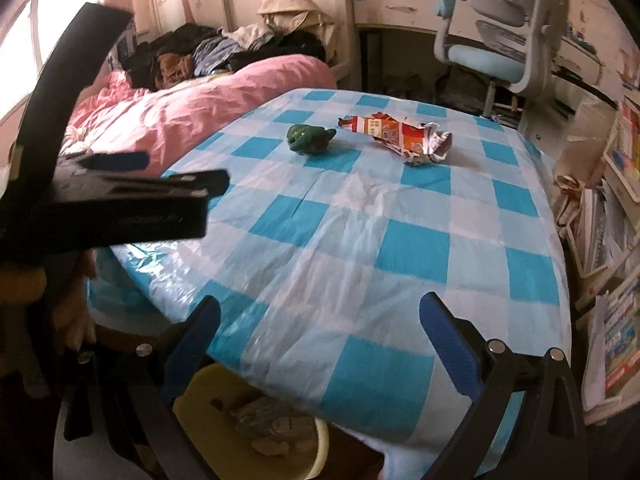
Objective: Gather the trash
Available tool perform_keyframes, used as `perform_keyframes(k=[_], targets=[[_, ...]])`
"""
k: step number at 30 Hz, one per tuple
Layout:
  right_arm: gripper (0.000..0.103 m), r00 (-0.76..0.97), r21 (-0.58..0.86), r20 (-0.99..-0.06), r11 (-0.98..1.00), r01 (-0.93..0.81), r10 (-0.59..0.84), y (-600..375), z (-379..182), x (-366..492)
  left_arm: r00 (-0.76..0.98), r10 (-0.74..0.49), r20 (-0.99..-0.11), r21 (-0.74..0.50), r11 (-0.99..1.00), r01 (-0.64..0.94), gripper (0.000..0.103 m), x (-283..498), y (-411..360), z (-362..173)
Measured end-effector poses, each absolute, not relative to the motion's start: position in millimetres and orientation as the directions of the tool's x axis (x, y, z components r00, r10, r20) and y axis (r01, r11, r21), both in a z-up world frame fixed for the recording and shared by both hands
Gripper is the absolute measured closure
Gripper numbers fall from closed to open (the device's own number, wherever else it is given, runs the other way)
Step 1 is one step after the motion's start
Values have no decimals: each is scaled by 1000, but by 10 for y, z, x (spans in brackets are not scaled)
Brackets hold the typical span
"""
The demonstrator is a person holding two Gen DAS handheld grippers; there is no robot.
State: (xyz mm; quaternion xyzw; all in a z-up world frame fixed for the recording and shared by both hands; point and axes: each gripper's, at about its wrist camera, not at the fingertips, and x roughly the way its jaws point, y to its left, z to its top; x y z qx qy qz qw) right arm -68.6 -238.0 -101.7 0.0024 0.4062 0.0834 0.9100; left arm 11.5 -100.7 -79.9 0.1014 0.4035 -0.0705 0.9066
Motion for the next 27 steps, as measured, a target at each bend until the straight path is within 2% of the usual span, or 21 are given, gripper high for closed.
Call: perform_keyframes(k=[10,27], targets=[[8,653,-21,-750,983,-184,106,-2662,-957,-21,670,-68,-739,103,972,212,8,744,-1280,-850],[8,665,-6,-740,988,-151,97,-3094,-1095,855,650,-83,-755,107,963,246,8,1433,-1661,-1088]])
